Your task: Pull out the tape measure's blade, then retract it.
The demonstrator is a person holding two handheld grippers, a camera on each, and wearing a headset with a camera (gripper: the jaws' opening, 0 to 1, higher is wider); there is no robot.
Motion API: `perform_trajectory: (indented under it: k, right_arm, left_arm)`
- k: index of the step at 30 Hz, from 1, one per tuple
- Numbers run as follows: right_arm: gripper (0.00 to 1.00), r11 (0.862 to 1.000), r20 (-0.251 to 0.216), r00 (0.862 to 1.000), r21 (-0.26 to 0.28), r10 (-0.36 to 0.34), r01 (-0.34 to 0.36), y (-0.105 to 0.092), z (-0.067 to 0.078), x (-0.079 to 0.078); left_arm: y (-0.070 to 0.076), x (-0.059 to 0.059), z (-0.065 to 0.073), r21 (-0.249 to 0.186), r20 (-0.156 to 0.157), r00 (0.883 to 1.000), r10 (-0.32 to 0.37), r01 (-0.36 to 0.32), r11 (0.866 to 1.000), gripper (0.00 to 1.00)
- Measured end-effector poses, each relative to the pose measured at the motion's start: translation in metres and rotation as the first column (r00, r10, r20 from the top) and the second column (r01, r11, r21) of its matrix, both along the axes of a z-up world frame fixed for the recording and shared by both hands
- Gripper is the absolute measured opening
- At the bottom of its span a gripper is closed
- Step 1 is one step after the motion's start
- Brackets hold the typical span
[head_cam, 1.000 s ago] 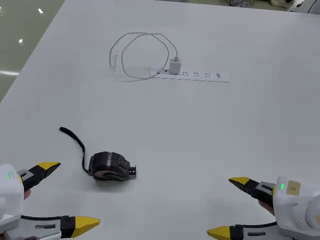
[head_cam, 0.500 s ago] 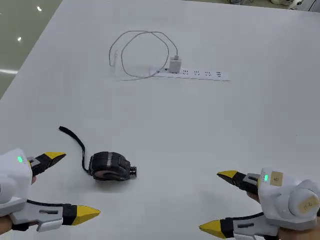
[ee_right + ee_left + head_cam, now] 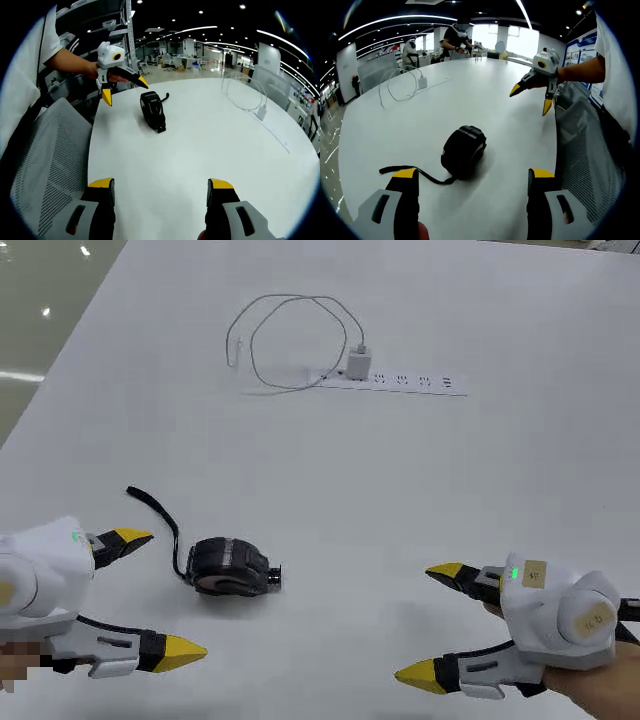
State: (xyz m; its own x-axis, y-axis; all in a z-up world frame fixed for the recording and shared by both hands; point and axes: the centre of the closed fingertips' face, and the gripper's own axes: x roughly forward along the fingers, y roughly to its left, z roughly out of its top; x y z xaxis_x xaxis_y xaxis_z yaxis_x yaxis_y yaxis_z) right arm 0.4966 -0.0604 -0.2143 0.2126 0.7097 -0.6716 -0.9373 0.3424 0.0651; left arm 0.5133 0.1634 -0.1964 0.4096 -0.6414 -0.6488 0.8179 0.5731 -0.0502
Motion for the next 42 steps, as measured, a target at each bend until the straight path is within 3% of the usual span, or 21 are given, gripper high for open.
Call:
perform_trajectory:
  k: [25,42]
  right_arm:
    - [0.72,0.995,0.004,0.996,-0.03,0.091,-0.091,0.018,-0.005,0.018]
    - [0.71,0.99,-0.002,0.991,-0.045,0.13,-0.13,0.026,-0.01,0.025]
  left_arm:
    - [-0.001,0.019,-0.015,0.116,-0.022,0.993,-0.118,0.12,0.986,0.85]
    - [-0.004,0.029,-0.029,0.214,-0.049,0.979,-0.198,0.204,0.955,0.76]
